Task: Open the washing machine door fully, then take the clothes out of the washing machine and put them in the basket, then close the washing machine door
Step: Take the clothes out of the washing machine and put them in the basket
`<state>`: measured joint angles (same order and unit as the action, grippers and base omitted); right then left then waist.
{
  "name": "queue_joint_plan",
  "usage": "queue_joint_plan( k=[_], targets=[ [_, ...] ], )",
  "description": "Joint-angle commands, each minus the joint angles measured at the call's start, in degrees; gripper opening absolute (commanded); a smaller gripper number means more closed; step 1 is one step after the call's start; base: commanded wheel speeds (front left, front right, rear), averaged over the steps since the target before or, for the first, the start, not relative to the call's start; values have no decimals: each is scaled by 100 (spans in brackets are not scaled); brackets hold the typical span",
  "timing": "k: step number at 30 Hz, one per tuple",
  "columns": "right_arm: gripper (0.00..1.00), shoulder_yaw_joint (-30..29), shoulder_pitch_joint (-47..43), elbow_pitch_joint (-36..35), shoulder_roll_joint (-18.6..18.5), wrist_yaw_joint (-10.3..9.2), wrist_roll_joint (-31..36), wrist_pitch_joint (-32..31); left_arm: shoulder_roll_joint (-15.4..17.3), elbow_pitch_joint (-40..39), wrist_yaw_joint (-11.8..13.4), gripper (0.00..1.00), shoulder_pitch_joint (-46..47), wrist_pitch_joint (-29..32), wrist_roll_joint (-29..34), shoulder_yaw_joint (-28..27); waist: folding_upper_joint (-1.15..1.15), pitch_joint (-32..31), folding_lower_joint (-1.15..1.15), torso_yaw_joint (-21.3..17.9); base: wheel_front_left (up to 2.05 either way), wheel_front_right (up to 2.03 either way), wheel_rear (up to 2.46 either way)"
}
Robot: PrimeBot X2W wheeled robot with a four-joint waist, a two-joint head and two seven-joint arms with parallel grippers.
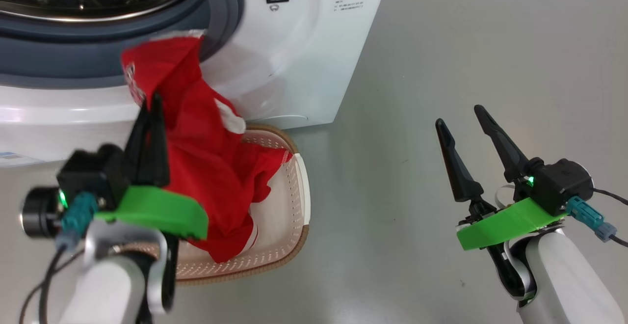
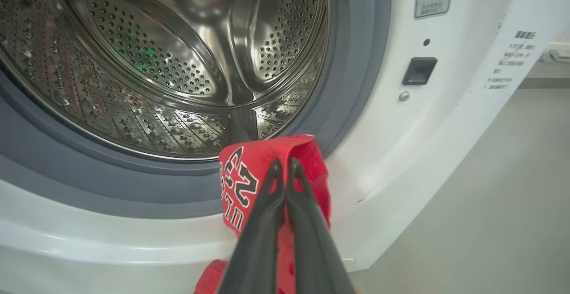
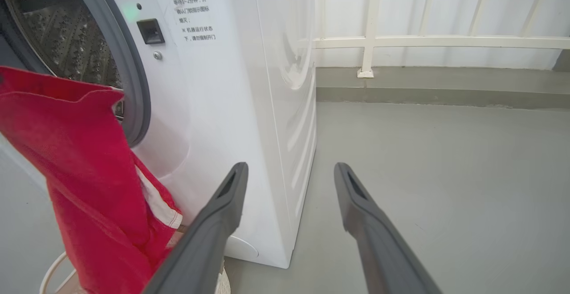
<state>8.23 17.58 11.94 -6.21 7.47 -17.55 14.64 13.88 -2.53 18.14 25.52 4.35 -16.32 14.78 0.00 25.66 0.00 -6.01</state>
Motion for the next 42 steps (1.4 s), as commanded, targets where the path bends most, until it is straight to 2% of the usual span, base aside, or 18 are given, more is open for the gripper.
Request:
queue_joint_plan(
  k=[1,8,16,25,30,31,33,42],
  targets=[
    [100,116,-116,-118,-28,2,52,36,189,-371,81,0,-174,73,67,-154,0,-32,0,18,0,0,0],
    [100,139,-138,-116,-6,2,50,36,71,-811,220,0,-869,373,-57,27,0,-54,0,36,0,0,0],
    [100,179,-90,-118,-17,2,23,36,-92,-7,172,0,-1064,354,-387,11,0,8,0,-12,0,0,0],
    [100,193,-12,-105,-6,2,-6,36,-259,1798,-220,0,-629,317,-792,13,0,144,0,-123,0,0,0],
    [100,215,35,-89,12,2,-20,36,-517,2987,-607,0,-215,126,-1071,42,0,196,0,-194,0,0,0],
    [100,220,51,-78,22,2,-26,36,-619,3472,-737,0,-45,58,-1210,2,0,208,0,-221,0,0,0],
    [100,236,68,-67,31,2,-35,36,-671,3955,-851,0,127,-32,-1299,-32,0,220,0,-255,0,0,0],
    [100,269,128,-22,46,2,-67,36,-820,5644,-1231,0,832,-416,-1557,-140,0,282,0,-342,0,0,0]
  ],
)
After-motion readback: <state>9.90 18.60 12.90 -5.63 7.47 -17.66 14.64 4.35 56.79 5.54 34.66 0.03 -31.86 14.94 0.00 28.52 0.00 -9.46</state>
